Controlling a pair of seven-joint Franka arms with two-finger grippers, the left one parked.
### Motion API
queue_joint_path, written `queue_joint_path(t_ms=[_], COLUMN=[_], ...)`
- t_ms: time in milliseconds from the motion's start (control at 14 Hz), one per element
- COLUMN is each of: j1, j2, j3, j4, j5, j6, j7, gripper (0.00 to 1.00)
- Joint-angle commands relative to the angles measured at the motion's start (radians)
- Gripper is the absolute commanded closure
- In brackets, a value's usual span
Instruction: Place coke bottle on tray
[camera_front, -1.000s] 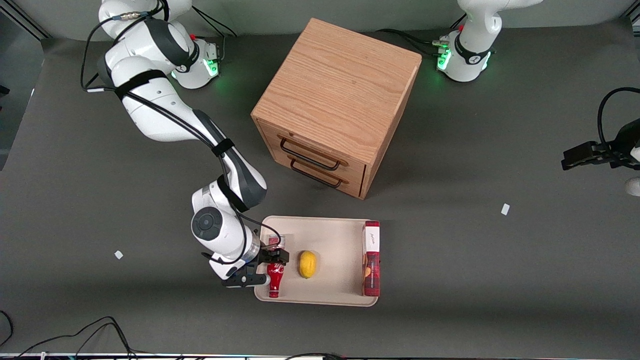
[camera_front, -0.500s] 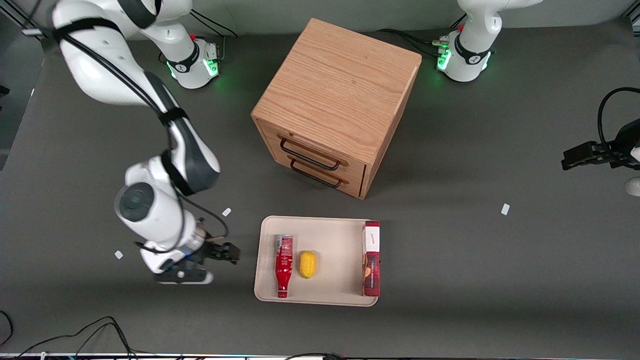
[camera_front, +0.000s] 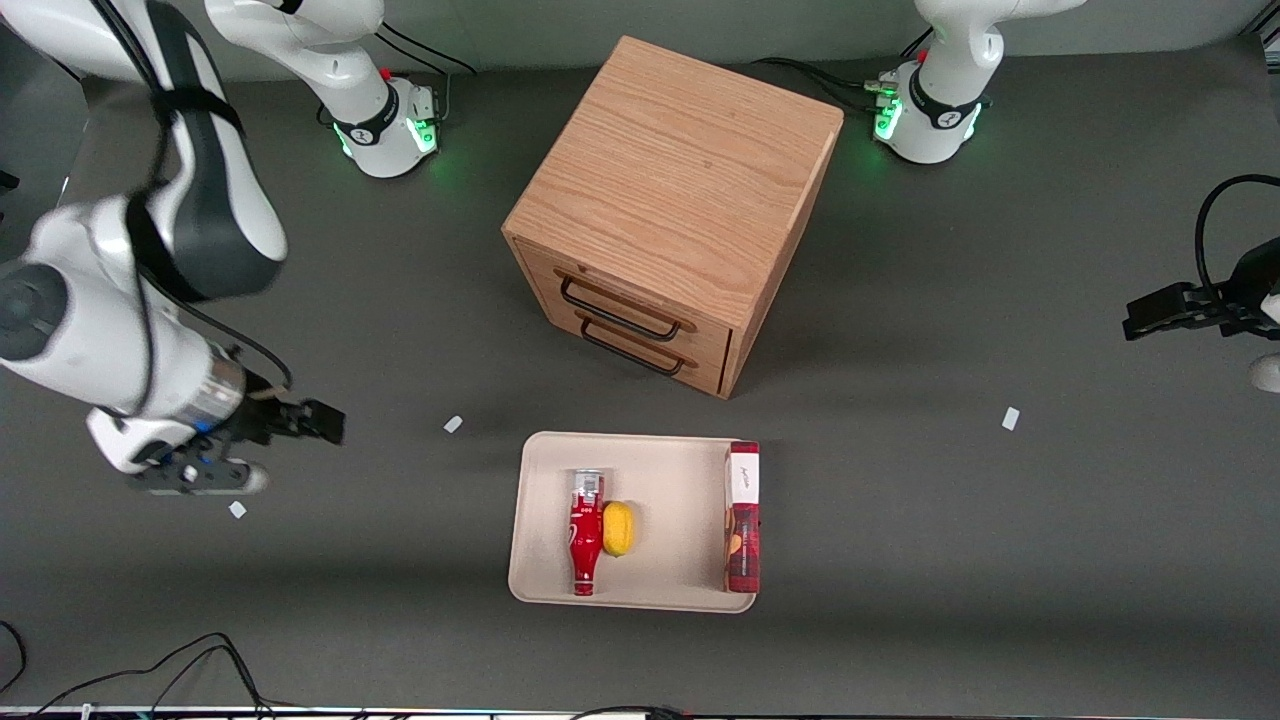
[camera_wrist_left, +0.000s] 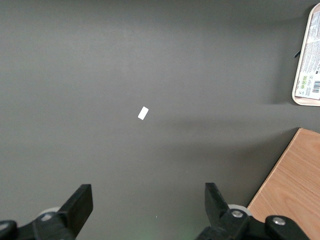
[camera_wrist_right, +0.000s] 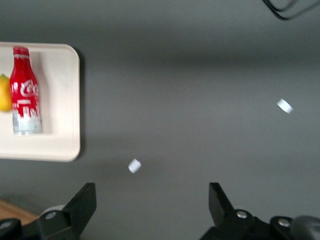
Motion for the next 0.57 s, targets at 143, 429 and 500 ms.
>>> queue_joint_path(t_ms=[143, 429, 500], j1=[0.001, 0.001, 0.001], j2=[-0.274, -0.319, -0.317], j3=[-0.046, -0.088, -0.106], j4=[-0.197, -0.174, -0.162], j5=[0.027, 0.027, 0.027], j6=[-0.037, -0.111, -0.137], j7=[-0.031, -0.03, -0.031], gripper=[0.0, 0.0, 0.0])
